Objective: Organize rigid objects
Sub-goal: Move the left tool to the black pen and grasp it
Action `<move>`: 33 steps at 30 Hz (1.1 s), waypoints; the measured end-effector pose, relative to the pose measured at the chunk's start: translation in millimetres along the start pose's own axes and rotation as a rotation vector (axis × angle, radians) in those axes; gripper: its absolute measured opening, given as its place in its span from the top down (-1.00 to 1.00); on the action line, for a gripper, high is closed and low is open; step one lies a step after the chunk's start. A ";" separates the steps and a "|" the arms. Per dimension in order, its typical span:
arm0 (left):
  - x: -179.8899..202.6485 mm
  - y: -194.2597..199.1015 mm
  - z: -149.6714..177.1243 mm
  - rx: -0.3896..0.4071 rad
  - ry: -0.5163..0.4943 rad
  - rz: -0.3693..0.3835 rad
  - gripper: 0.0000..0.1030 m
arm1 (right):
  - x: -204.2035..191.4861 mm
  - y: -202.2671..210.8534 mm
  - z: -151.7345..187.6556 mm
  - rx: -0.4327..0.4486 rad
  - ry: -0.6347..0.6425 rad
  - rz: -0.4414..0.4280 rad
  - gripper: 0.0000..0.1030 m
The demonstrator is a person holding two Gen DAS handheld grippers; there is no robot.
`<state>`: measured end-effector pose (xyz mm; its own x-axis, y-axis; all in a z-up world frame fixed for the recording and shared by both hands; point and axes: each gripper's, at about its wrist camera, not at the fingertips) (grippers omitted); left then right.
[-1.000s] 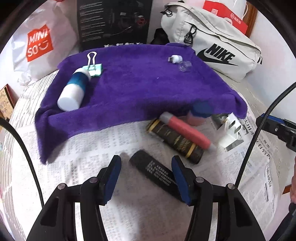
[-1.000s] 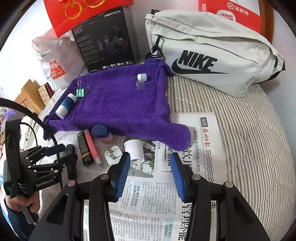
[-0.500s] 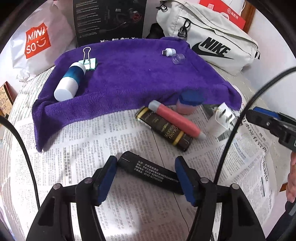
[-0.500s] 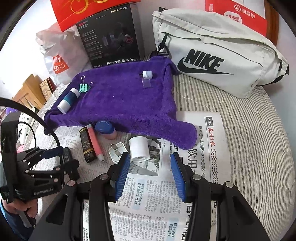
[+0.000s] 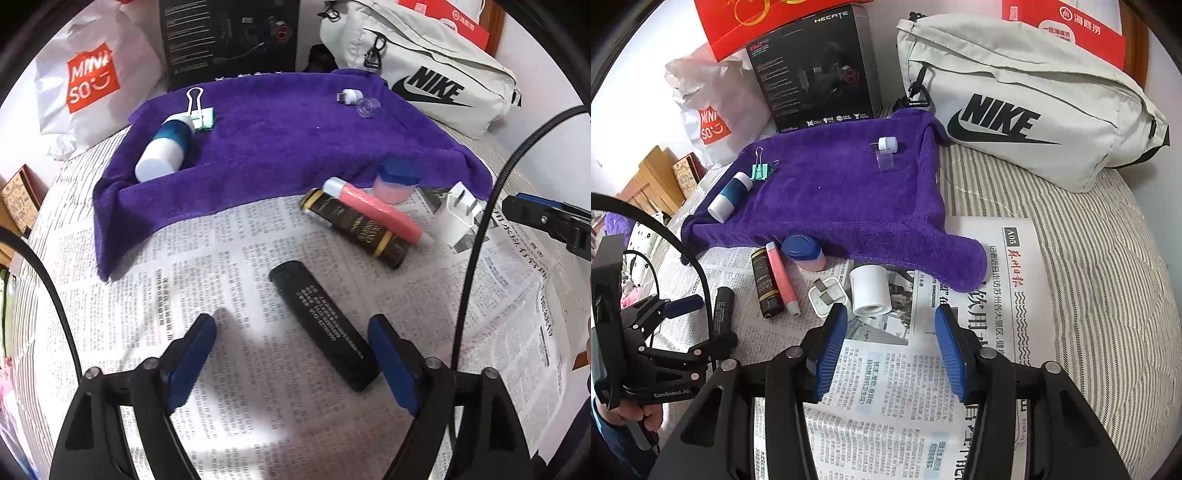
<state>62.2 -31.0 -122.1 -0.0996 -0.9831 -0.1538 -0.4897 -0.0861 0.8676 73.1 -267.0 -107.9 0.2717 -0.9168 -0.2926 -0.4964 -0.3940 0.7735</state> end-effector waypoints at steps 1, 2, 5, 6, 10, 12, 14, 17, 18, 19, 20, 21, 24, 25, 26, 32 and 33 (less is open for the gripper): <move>-1.0 -1.6 1.0 0.000 0.003 -0.009 -0.80 | -0.4 0.0 1.1 0.005 0.004 -0.008 0.03; -1.7 -3.2 1.7 0.003 0.006 -0.019 -0.89 | -1.3 -0.3 2.3 0.010 0.011 -0.016 0.03; -0.8 -4.5 2.0 0.018 0.009 -0.028 -0.94 | -2.8 -2.1 5.6 0.018 0.028 -0.011 0.03; -1.0 -4.4 2.8 0.028 0.016 -0.028 -0.94 | -2.0 -3.0 7.0 0.019 0.027 -0.008 0.03; 2.8 -2.7 5.3 0.059 0.007 -0.023 -0.80 | 1.7 -4.8 8.4 0.023 0.010 -0.025 0.03; 4.7 0.0 5.0 0.066 0.001 -0.019 -0.49 | 0.5 -5.2 8.4 0.033 0.023 -0.014 0.03; 6.2 1.4 3.5 0.067 -0.007 -0.015 -0.32 | -2.8 -6.7 8.5 0.032 0.048 -0.002 0.04; 5.1 3.8 2.6 0.071 -0.005 0.002 0.13 | -7.1 -10.9 7.5 0.032 0.068 -0.011 0.04; 3.6 4.6 2.7 0.069 -0.004 0.008 0.27 | -7.8 -13.0 6.4 0.035 0.069 -0.012 0.04; 2.0 5.5 2.9 0.067 -0.006 0.010 0.32 | -8.0 -15.1 5.4 0.036 0.068 -0.006 0.04; 0.0 6.0 3.9 0.065 -0.008 0.012 0.38 | -7.9 -17.8 4.2 0.034 0.067 0.002 0.04; -2.7 6.6 5.2 0.063 -0.005 0.019 0.42 | -7.3 -20.4 3.1 0.030 0.066 0.008 0.06; -7.6 7.2 8.0 0.058 0.006 0.032 0.48 | -2.5 -24.3 0.1 0.036 0.051 0.024 0.11; -8.0 7.3 8.6 0.059 0.004 0.034 0.48 | -0.7 -24.8 -0.9 0.041 0.045 0.017 0.11; -8.2 7.2 8.9 0.060 0.003 0.035 0.49 | 0.8 -25.6 -2.3 0.041 0.041 0.011 0.12; -8.4 8.3 9.6 0.056 -0.006 0.037 0.49 | -3.4 -28.8 -8.4 0.037 0.084 0.025 0.21; -9.1 8.4 9.6 0.054 -0.004 0.039 0.49 | -3.3 -28.6 -8.6 0.034 0.088 0.025 0.21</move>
<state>50.7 -21.2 -118.0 -0.1229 -0.9849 -0.1219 -0.5313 -0.0384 0.8463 93.5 -252.1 -124.2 0.3298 -0.9177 -0.2216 -0.5310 -0.3744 0.7602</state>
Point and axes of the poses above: each gripper's, at about its wrist camera, not at the fingertips, and y roughly against the way its jaws point, x to its right, z to its underside, and after that the axes turned 12 degrees about -z, right-handed
